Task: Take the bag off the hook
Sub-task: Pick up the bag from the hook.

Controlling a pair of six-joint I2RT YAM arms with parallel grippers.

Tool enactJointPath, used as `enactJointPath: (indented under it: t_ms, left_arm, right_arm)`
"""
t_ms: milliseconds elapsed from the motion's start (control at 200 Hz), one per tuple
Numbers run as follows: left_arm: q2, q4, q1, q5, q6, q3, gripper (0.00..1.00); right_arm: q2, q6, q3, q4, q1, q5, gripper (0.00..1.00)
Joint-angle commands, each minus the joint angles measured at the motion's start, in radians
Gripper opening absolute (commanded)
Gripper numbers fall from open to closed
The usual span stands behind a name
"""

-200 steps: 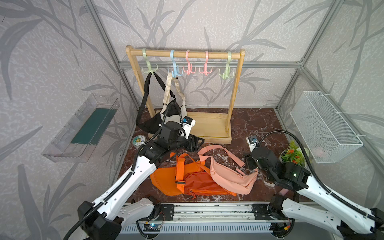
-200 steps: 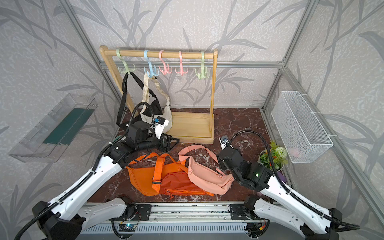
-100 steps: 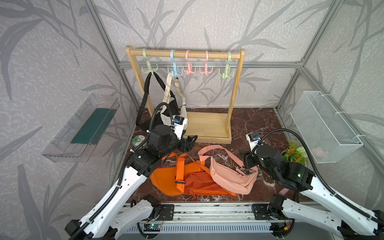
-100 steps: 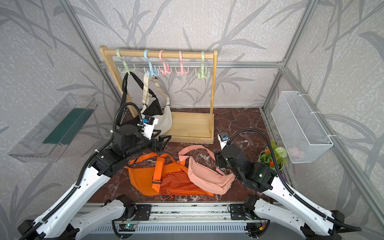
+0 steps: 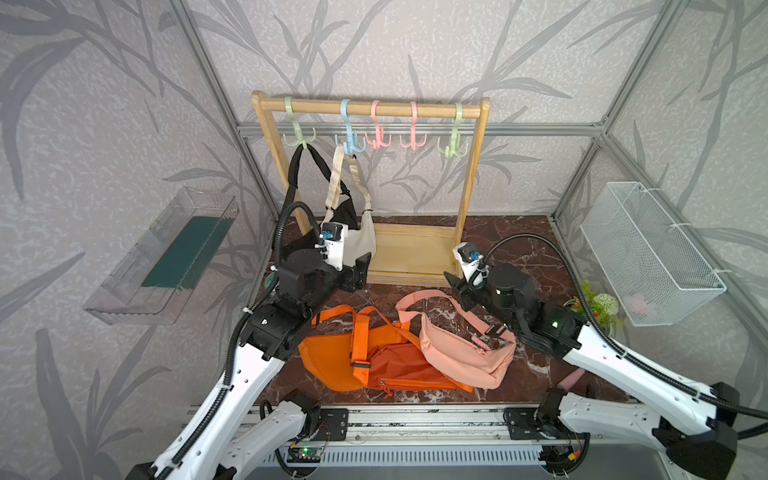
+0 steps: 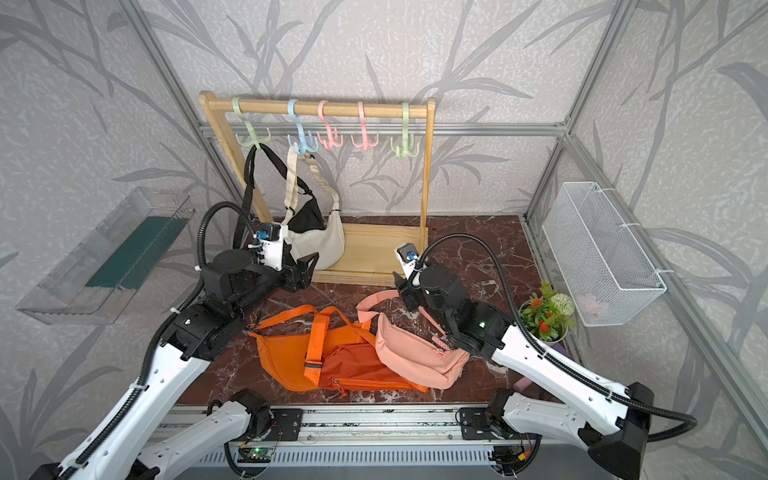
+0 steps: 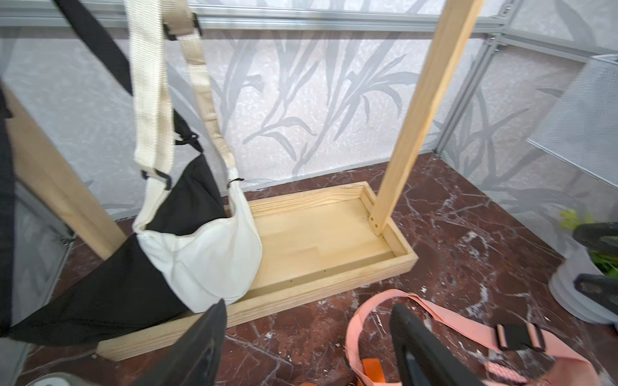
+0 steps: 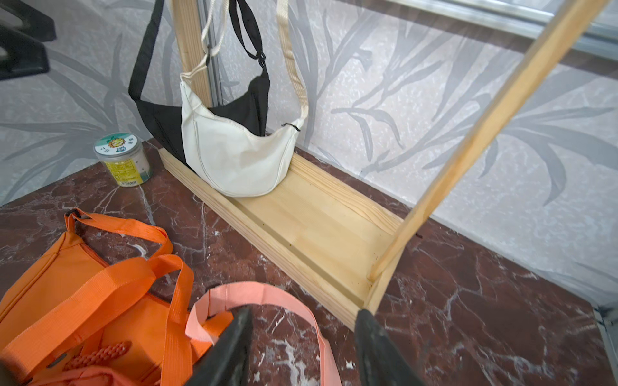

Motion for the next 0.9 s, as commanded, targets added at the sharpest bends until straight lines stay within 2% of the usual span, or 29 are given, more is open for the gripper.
enactJointPath:
  t_ms: [0,180,420,555,670,805,895]
  left_arm:
    - [0.033,0.074,0.108,0.054,-0.052,0.016,0.79]
    - [0.137,0.133,0.199,0.068,-0.033,0.123,0.76]
    - [0.347,0.317,0.315,0.193,-0.092,0.262,0.67]
    - [0.519,0.282,0.342,0.264,-0.089,0.429,0.67]
    - [0.625,0.273,0.347,0.270,-0.062,0.549,0.68]
    - [0.715,0.270,0.351,0.382,-0.004,0.656,0.68]
    - [0.756,0.252,0.350,0.342,0.006,0.706,0.68]
  right_arm:
    - [0.087,-0.095,0.072,0.216,-0.004,-0.067,0.49]
    - [0.282,-0.080,0.230,0.282,-0.004,-0.169,0.49]
    - [0.464,0.049,0.450,0.260,-0.004,-0.281,0.48]
    - [0.458,0.110,0.449,0.263,-0.004,-0.318,0.48]
    - [0.413,0.135,0.400,0.256,-0.004,-0.320,0.48]
    - [0.348,0.147,0.327,0.251,-0.004,-0.298,0.48]
    - [0.315,0.160,0.289,0.249,-0.004,-0.286,0.48]
